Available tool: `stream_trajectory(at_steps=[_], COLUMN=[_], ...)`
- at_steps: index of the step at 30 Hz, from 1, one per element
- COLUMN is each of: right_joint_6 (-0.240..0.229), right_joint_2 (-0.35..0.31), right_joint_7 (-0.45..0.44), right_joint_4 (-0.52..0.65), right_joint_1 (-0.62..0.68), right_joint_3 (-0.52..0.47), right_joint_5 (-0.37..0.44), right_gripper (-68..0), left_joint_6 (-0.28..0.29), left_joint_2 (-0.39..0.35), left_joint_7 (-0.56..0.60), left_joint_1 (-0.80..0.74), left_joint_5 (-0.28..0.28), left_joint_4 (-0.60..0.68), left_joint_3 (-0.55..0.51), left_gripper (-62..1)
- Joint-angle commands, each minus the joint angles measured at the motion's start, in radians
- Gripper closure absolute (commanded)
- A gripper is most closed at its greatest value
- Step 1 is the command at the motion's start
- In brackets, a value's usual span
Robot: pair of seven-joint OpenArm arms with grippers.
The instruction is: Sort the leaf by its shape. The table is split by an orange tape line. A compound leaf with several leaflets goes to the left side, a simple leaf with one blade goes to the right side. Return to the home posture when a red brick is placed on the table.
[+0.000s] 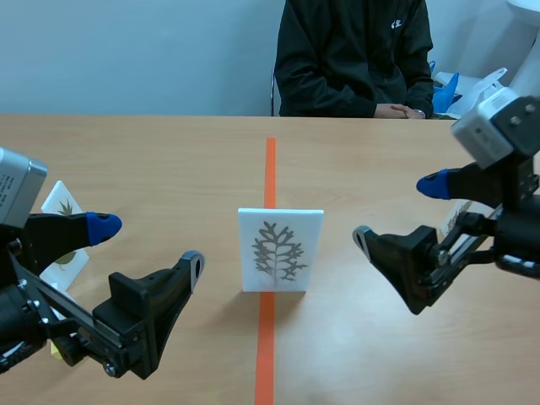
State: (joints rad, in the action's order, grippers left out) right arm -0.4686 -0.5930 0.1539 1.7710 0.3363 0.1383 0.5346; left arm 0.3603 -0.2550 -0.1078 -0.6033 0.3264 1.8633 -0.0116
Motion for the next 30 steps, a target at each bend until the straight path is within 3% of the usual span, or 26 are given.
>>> stream_trajectory(at_steps=[1,9,19,26,30], right_joint_6=[-0.001,-0.001,0.0,0.004,0.008], right_joint_2=[-0.008,0.029,0.179,0.258,0.281], right_joint_7=[-0.032,-0.12,-0.235,-0.278,-0.277], right_joint_4=[-0.019,-0.203,-0.473,-0.575,-0.594], right_joint_1=[-0.043,-0.198,-0.377,-0.446,-0.453], right_joint_3=[0.033,0.231,0.394,0.463,0.485], right_joint_5=[-0.013,-0.122,-0.277,-0.335,-0.366], right_gripper=[-67.9,-67.9,-67.9,-67.9,-60.7], left_joint_6=[0.002,0.002,0.002,0.002,0.002], left_joint_2=[0.002,0.003,0.003,0.002,0.002], left_joint_7=[0.014,0.014,0.021,0.022,0.021], left_joint_1=[0.003,0.003,0.003,0.003,0.003], left_joint_5=[0.011,0.011,0.011,0.01,0.01], left_joint_4=[0.028,0.028,0.028,0.028,0.028], left_joint_3=[0.0,-0.001,-0.001,-0.001,-0.001], left_gripper=[-62.3,-62.3,-62.3,-62.3,-62.3])
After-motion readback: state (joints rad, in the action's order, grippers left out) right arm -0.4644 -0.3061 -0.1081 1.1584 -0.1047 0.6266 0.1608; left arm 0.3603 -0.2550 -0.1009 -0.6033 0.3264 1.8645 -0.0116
